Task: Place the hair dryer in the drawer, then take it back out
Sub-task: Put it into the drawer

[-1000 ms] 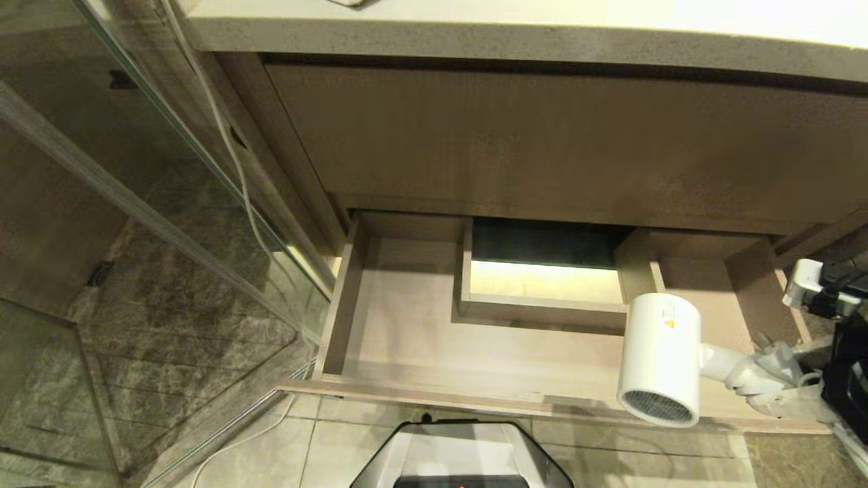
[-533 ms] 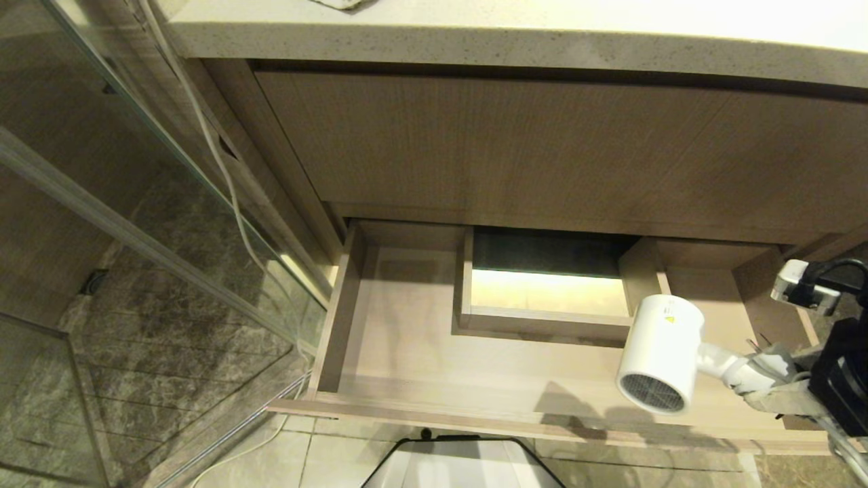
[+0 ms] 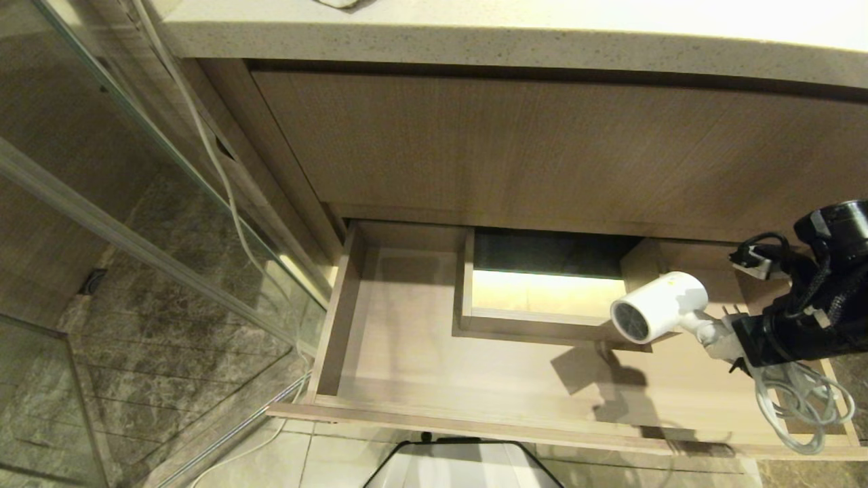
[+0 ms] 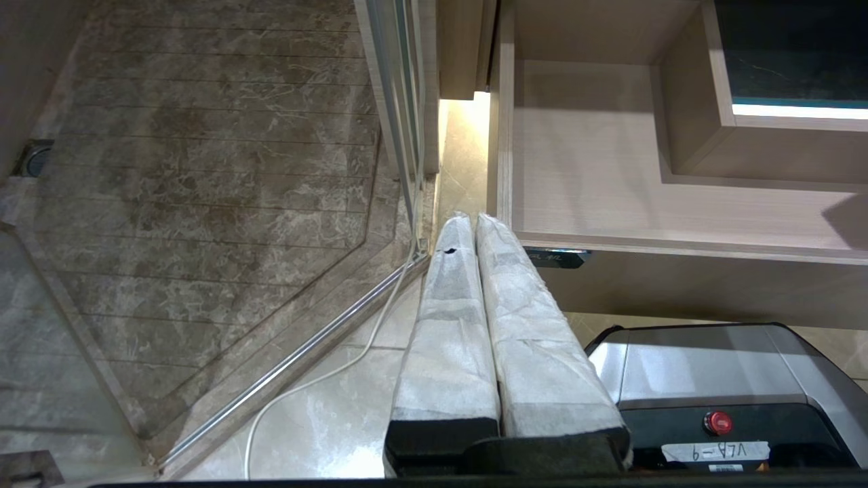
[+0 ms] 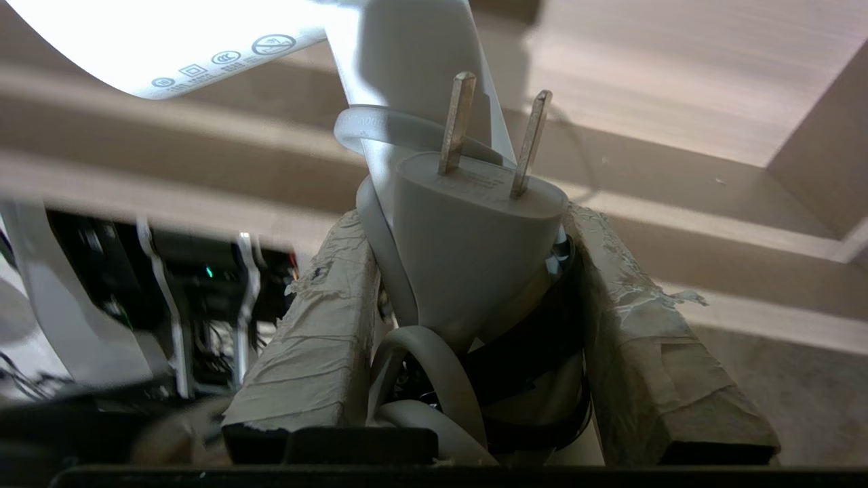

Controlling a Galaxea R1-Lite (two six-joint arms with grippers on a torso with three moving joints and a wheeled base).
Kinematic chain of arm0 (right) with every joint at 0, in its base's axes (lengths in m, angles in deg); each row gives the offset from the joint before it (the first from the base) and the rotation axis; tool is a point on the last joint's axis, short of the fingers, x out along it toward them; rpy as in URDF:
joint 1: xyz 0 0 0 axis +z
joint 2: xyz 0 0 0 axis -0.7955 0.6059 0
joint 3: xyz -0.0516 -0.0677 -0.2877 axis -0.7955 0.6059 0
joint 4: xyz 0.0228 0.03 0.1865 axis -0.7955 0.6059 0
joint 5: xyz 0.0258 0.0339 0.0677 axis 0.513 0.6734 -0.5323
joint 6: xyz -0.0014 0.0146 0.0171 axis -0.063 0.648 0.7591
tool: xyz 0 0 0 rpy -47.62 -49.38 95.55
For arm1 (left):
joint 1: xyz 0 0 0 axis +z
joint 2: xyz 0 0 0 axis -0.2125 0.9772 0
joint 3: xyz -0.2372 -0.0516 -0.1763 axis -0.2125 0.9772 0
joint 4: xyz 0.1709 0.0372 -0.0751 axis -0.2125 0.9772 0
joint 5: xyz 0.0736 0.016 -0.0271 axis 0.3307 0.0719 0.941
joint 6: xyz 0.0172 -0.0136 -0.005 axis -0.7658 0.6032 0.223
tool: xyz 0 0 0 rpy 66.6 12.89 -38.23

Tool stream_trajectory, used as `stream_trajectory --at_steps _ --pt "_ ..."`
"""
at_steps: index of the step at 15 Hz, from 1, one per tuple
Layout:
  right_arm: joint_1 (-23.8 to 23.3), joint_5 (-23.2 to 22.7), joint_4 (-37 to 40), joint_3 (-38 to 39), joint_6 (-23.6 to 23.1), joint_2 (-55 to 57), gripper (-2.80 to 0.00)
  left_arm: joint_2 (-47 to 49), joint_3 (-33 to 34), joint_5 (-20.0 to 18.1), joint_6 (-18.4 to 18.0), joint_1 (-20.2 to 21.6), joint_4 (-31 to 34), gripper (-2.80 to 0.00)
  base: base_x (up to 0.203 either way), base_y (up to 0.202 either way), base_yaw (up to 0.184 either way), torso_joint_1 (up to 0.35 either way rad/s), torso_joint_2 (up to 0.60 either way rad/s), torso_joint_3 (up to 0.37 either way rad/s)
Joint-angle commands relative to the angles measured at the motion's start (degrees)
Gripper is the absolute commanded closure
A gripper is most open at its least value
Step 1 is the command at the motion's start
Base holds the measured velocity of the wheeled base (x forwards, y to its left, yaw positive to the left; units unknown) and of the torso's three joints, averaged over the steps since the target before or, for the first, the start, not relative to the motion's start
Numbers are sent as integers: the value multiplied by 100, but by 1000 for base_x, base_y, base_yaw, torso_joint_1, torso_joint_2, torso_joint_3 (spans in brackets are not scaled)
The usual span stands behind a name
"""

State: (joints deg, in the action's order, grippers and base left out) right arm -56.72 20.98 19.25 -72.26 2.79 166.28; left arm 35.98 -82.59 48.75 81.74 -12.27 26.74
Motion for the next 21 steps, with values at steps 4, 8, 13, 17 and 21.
stream_trajectory --at_steps 4,8,13,17,21 --pt "-509 760 -216 -845 184 1311 0 -9 9 2 0 0 -1 0 0 0 0 0 0 0" --pt "-1051 865 -228 -983 82 1390 0 0 9 2 0 0 -1 0 0 0 0 0 0 0" --pt "-1335 1502 -204 -1315 86 1903 0 -9 0 2 0 0 -1 0 0 0 0 0 0 0" --pt "-1434 1563 -494 -1732 75 2500 0 0 3 2 0 0 -1 0 0 0 0 0 0 0" --pt "-1471 2059 -947 -2460 88 3345 0 0 9 2 0 0 -1 0 0 0 0 0 0 0"
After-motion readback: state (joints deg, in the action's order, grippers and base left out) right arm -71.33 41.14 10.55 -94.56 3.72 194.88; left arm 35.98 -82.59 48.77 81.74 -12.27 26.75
